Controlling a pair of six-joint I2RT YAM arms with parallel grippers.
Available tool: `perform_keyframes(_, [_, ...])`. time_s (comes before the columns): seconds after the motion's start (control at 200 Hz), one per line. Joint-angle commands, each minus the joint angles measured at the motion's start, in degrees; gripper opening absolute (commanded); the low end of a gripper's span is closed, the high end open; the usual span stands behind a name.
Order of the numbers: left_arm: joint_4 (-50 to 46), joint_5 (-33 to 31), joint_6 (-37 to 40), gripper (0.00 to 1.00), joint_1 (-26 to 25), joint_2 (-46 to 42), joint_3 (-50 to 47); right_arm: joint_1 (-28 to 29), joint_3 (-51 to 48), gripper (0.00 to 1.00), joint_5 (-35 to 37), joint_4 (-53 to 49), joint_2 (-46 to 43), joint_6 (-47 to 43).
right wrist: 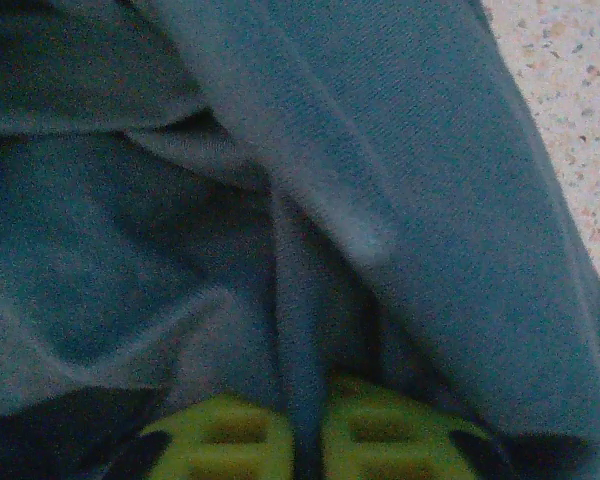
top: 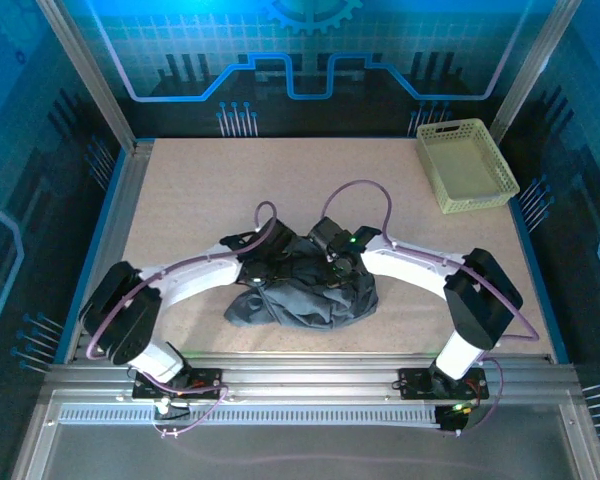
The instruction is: Fold the inside-out t-shirt
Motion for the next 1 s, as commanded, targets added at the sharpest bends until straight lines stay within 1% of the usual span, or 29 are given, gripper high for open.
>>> perform_keyframes(0.0, [4.41,-0.60,1.75,0.00,0.09,-5.10,-1.96,-1.59,3.20,0.00,1.71,-0.55,-2.38,-0.08])
perform_keyframes(0.07, [6.44,0.05,2.27,0.00,1.52,-8.05,-3.07,-2.89,2.85,0.00,1.95,0.52,-5.87,-0.28])
perform_keyframes(0.12, [7.83,1.69,2.82,0.00,3.39,-10.09,-3.39,-4.33,2.02,0.00,1.32,1.88,-9.37,-0.52])
perform_keyframes(0.225, [10.54,4.79,4.65,0.00,7.46,-14.88,-2.90,-8.16,-0.10,0.00,0.12,4.92,-17.85,-0.87])
perform_keyframes(0.355, [15.03,6.36,7.24,0.00,11.75,-22.34,-2.49,-11.86,-3.04,0.00,-1.94,9.18,-29.01,-1.89])
perform_keyframes(0.465, [22.34,7.53,9.30,0.00,12.94,-28.69,-5.84,-13.68,-6.20,0.00,-3.68,11.32,-37.39,-1.36])
perform_keyframes(0.515, [23.79,8.34,9.66,0.00,12.90,-30.46,-7.51,-13.79,-8.98,0.00,-4.93,12.89,-40.69,-1.10])
perform_keyframes(0.585, [23.77,8.94,9.70,0.00,12.90,-31.13,-9.64,-13.71,-13.81,0.00,-6.62,14.86,-44.02,0.42])
perform_keyframes(0.655, [20.56,8.22,9.26,0.00,12.93,-29.82,-11.37,-13.69,-21.11,0.00,-7.47,16.21,-45.63,3.09])
perform_keyframes(0.73, [17.67,7.76,8.91,0.00,13.02,-27.52,-14.14,-13.40,-27.54,0.00,-8.63,17.31,-44.90,6.28])
perform_keyframes(0.815, [16.08,9.09,8.66,0.00,12.93,-24.02,-17.21,-12.29,-33.62,0.00,-8.18,18.66,-42.75,8.86])
perform_keyframes(0.84, [15.47,9.78,8.48,0.00,12.90,-22.85,-17.77,-12.01,-34.86,0.07,-8.11,19.05,-42.10,9.24])
perform_keyframes(0.91, [15.20,13.15,8.26,0.00,12.89,-19.38,-18.70,-11.36,-35.92,0.20,-7.29,18.70,-40.35,8.99])
perform_keyframes(0.96, [15.31,14.90,8.38,0.00,12.13,-17.46,-18.82,-10.69,-34.25,0.36,-5.57,16.64,-39.15,7.40])
perform_keyframes(0.995, [15.26,15.30,8.68,0.00,11.44,-16.61,-18.63,-10.25,-32.26,0.42,-4.53,14.77,-38.25,5.79])
